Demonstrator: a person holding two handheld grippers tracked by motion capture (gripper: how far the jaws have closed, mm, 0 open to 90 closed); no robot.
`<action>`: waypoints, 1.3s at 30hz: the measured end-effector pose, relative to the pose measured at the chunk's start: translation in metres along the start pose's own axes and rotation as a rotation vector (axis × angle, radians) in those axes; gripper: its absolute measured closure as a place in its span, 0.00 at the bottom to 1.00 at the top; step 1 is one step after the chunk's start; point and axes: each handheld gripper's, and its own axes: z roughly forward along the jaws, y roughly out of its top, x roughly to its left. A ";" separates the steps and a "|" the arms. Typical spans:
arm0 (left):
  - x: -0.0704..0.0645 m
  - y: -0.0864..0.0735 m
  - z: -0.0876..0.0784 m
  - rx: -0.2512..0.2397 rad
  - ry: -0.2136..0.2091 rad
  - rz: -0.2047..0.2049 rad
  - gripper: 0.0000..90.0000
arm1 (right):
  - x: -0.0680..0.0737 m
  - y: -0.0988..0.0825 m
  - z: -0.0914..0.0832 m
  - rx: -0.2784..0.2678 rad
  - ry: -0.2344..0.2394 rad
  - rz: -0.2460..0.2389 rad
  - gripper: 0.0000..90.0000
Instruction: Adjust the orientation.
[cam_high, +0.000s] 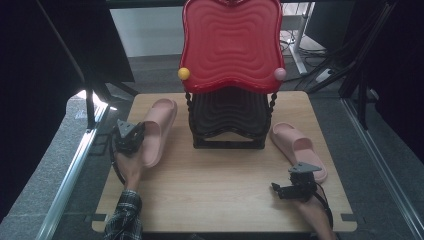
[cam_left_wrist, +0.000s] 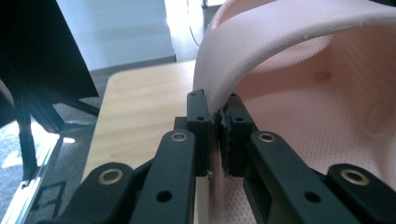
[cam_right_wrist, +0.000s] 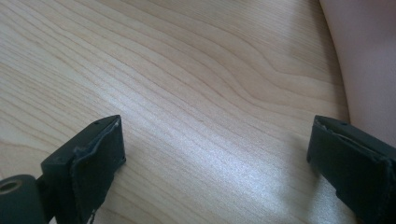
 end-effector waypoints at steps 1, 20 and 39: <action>-0.001 0.003 0.000 -0.006 0.004 0.001 0.93 | 0.000 0.000 0.000 -0.001 0.000 0.000 0.05; -0.015 0.072 -0.006 -0.154 0.042 0.005 0.94 | 0.000 0.000 0.000 0.000 0.001 0.001 0.04; -0.020 0.141 -0.002 -0.258 0.029 -0.124 0.94 | 0.000 0.000 0.000 -0.003 0.000 -0.002 0.04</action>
